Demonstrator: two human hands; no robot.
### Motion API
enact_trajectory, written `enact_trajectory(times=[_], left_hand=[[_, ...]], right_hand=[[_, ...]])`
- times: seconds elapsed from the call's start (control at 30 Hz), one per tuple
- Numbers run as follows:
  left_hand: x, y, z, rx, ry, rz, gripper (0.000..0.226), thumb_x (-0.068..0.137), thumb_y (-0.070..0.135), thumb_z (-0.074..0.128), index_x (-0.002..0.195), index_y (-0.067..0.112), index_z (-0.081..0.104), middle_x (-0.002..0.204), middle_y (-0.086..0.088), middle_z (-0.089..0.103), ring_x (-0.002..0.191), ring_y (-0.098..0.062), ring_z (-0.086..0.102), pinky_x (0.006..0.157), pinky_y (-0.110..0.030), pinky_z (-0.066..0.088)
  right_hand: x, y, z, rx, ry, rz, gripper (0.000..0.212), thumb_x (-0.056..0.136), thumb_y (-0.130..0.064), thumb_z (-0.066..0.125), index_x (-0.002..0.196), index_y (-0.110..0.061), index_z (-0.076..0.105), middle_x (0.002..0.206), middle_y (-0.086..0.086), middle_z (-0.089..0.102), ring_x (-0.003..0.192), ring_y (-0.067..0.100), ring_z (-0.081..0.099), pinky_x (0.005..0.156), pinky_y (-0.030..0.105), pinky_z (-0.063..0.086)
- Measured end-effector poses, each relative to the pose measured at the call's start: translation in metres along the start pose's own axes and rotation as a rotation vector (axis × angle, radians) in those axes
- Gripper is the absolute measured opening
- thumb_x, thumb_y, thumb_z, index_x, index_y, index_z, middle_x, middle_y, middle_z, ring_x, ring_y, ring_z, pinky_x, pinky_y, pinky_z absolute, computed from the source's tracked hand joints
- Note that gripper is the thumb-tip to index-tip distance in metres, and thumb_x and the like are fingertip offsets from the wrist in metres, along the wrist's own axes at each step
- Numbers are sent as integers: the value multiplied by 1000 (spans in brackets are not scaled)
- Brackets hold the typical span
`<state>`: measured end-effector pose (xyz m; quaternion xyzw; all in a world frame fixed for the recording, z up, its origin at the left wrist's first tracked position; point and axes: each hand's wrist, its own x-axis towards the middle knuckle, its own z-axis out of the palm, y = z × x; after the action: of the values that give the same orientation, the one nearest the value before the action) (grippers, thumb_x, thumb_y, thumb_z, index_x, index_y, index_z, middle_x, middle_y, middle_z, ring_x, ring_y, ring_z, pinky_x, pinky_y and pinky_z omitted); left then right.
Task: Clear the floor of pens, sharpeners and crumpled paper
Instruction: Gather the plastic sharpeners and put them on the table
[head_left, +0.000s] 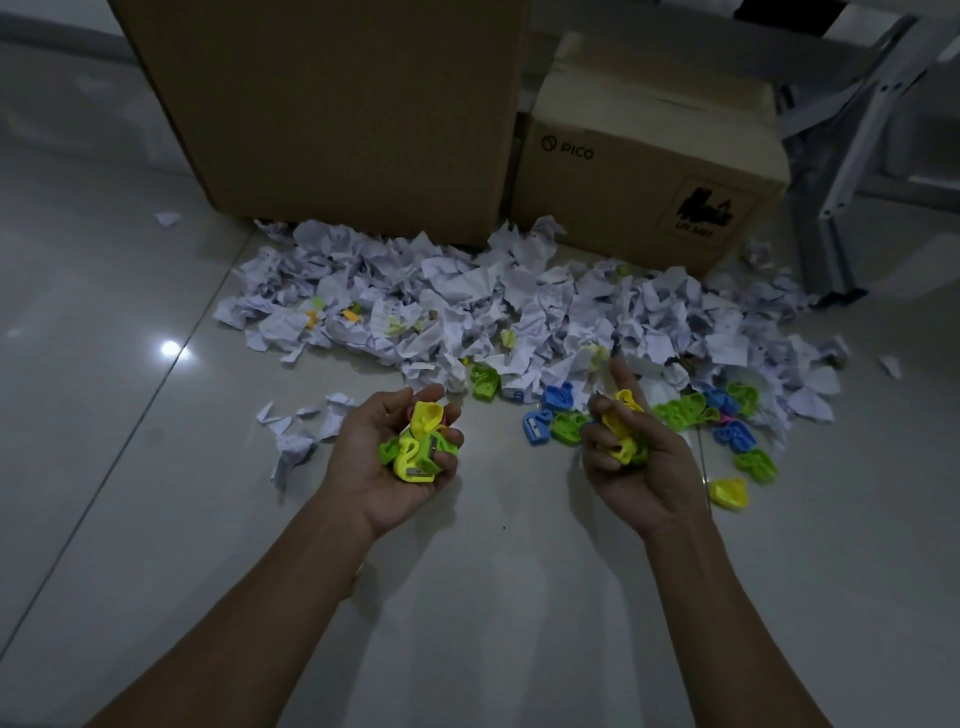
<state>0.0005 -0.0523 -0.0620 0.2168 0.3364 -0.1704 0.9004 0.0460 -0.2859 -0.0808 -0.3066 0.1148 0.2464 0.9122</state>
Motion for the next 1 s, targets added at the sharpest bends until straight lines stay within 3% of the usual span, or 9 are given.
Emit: enact_trajectory(times=[0.17, 0.27, 0.37, 0.47, 0.57, 0.7, 0.87, 0.93, 1.0], left_hand=[[3, -1, -1, 2, 11, -1, 27, 74, 24, 55, 85, 7, 73, 85, -14, 64, 66, -22, 52, 46, -20, 44], [4, -1, -2, 4, 12, 7, 28, 74, 24, 55, 77, 6, 77, 83, -14, 65, 65, -22, 53, 46, -20, 44], [4, 0, -4, 9, 7, 10, 29, 75, 24, 55, 77, 7, 77, 81, -13, 66, 63, -21, 53, 46, -20, 44], [4, 0, -5, 13, 9, 4, 28, 76, 24, 55, 76, 7, 77, 82, -14, 65, 65, -22, 51, 45, -20, 44], [4, 0, -5, 25, 10, -1, 28, 75, 24, 54, 74, 7, 77, 81, -13, 65, 66, -21, 51, 45, -20, 43], [4, -1, -4, 45, 0, -7, 28, 75, 25, 54, 72, 8, 77, 80, -12, 65, 64, -21, 51, 45, -19, 43], [5, -2, -5, 44, -3, -28, 26, 75, 24, 55, 74, 8, 76, 80, -11, 64, 64, -21, 51, 42, -21, 42], [7, -1, -4, 67, -6, -58, 19, 74, 22, 57, 76, 10, 72, 80, -9, 62, 61, -21, 51, 42, -19, 41], [9, 0, -3, 125, -13, -114, 11, 73, 20, 60, 77, 12, 65, 78, -8, 59, 56, -19, 51, 41, -18, 39]], right_hand=[[8, -2, 7, 37, 195, 82, 57, 30, -20, 99, 81, -11, 76, 84, 6, 67, 68, 19, 62, 49, 25, 53], [15, -2, 14, -60, 335, 88, 34, 59, -28, 87, 82, -18, 63, 72, 3, 64, 67, 18, 57, 42, 21, 49], [21, 1, 20, -536, 428, 0, 20, 79, -25, 75, 74, -13, 60, 56, 3, 51, 54, 16, 47, 37, 19, 32], [26, 8, 16, -1357, 373, -265, 28, 71, -31, 85, 74, -9, 69, 61, 1, 59, 52, 10, 51, 48, 20, 35], [27, 10, 22, -2056, 273, -196, 49, 68, -39, 82, 115, -33, 68, 108, -7, 69, 97, 14, 63, 70, 23, 39], [31, 12, 28, -2289, 218, -141, 57, 76, -41, 75, 130, -39, 57, 124, -1, 64, 114, 22, 57, 76, 28, 40], [34, 13, 20, -2172, 225, -187, 47, 74, -46, 77, 117, -30, 67, 111, -4, 68, 99, 16, 62, 68, 23, 37], [31, 12, 22, -1758, 228, -217, 40, 72, -41, 82, 107, -24, 73, 97, -5, 68, 80, 7, 62, 60, 18, 41], [23, 10, 25, -1140, 233, -142, 39, 68, -36, 83, 102, -20, 74, 83, 1, 63, 59, 8, 54, 46, 20, 36]])
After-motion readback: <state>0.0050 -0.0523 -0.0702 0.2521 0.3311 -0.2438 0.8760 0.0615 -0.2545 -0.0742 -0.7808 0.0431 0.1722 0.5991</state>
